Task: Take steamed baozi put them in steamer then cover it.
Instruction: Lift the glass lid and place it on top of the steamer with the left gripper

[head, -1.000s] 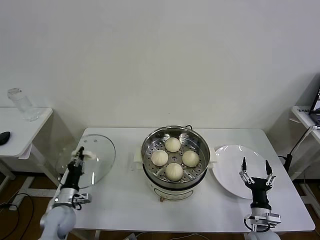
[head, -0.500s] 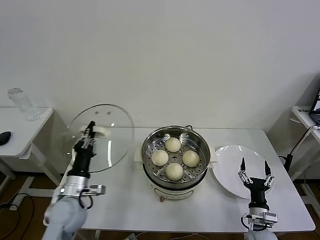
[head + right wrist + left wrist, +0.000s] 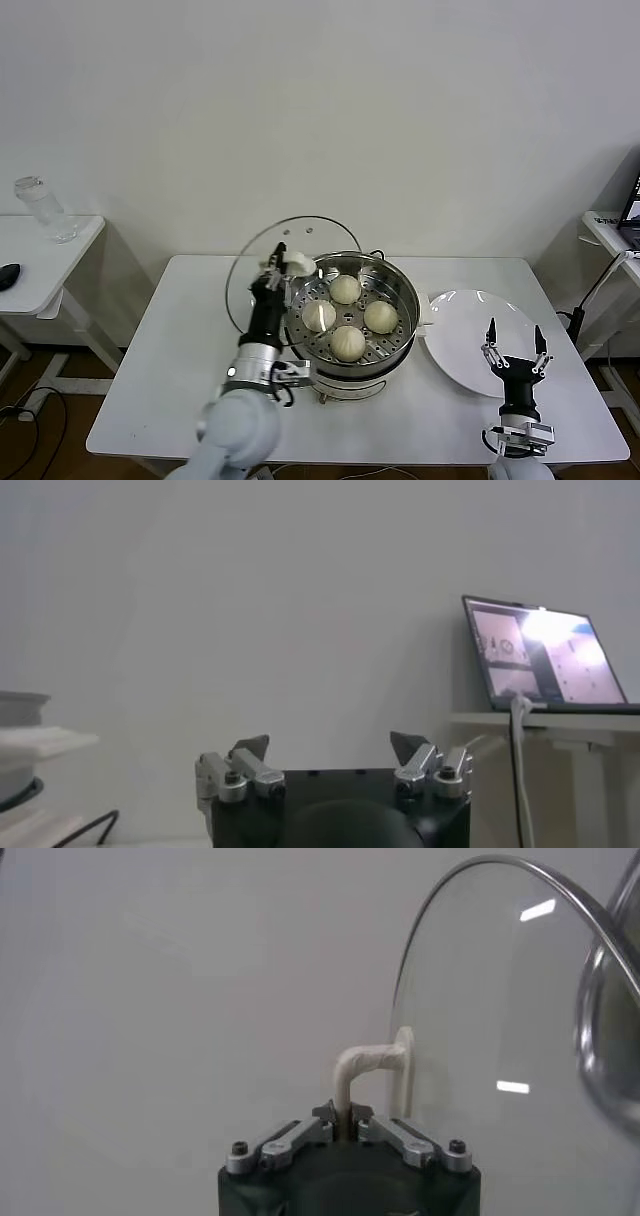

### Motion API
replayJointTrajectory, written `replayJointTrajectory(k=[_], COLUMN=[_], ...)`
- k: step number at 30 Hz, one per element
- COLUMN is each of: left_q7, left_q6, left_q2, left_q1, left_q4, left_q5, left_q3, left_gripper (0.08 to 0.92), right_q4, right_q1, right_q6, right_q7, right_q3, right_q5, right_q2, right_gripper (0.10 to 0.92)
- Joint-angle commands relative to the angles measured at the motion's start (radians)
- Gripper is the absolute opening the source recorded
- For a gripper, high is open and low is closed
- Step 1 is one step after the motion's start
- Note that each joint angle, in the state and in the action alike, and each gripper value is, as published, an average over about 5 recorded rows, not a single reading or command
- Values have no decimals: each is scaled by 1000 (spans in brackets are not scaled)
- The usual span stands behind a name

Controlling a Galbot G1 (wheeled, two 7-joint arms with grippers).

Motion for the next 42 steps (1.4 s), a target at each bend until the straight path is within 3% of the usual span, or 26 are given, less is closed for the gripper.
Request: replayJointTrajectory(k=[1, 13, 23, 42], left_q7=[144, 233, 286, 295], left_q6=[148, 107, 120, 89], left_q2=[-152, -232, -243, -268], left_q1=[-61, -108, -109, -127], left_q4=[131, 237, 248, 300], left_q5=[206, 377, 404, 488], left_q3=[179, 201, 206, 203], left_gripper=[187, 187, 187, 187], right_q4=[-22, -44, -50, -67], right_q1=[8, 13, 14, 22], right_q6=[-4, -1, 0, 5], right_q7=[4, 6, 5, 2], right_q3=[5, 12, 11, 7], right_q5=[-8, -9, -11, -10], right_q2=[6, 10, 17, 20], right_gripper=[823, 823, 823, 823])
